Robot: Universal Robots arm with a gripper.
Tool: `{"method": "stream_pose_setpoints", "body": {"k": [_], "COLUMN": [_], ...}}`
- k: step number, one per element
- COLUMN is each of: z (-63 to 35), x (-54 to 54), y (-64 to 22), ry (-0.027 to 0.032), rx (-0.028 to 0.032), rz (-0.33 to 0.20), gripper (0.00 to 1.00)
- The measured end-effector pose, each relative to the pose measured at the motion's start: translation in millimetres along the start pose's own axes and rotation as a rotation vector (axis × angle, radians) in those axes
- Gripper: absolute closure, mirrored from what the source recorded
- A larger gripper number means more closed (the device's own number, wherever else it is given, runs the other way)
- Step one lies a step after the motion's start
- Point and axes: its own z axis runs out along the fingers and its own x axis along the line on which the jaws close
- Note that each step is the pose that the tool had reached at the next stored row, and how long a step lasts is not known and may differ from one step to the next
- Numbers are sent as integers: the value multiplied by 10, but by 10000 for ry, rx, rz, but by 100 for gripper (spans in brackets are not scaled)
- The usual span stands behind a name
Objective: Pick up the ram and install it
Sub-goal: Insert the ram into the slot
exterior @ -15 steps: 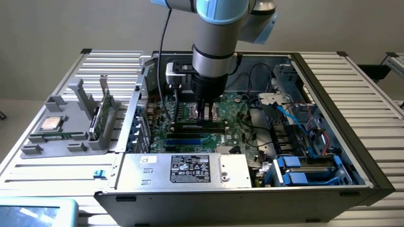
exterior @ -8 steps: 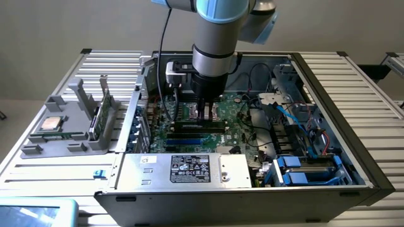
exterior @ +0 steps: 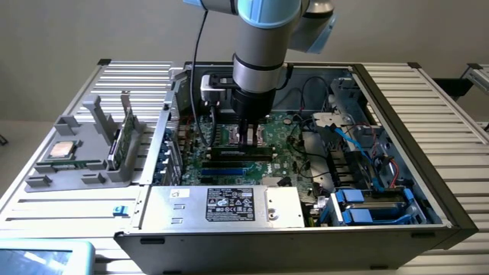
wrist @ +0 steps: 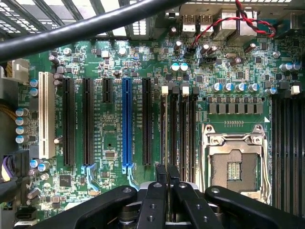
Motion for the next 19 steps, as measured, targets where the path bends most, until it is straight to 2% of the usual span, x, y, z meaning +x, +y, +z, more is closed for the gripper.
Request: {"method": "stream_pose_setpoints", "body": {"k": [19], "z": [25], "x": [-10], "y": [-2], "ry": [0], "rx": [1], "rz": [0], "gripper": [89]}}
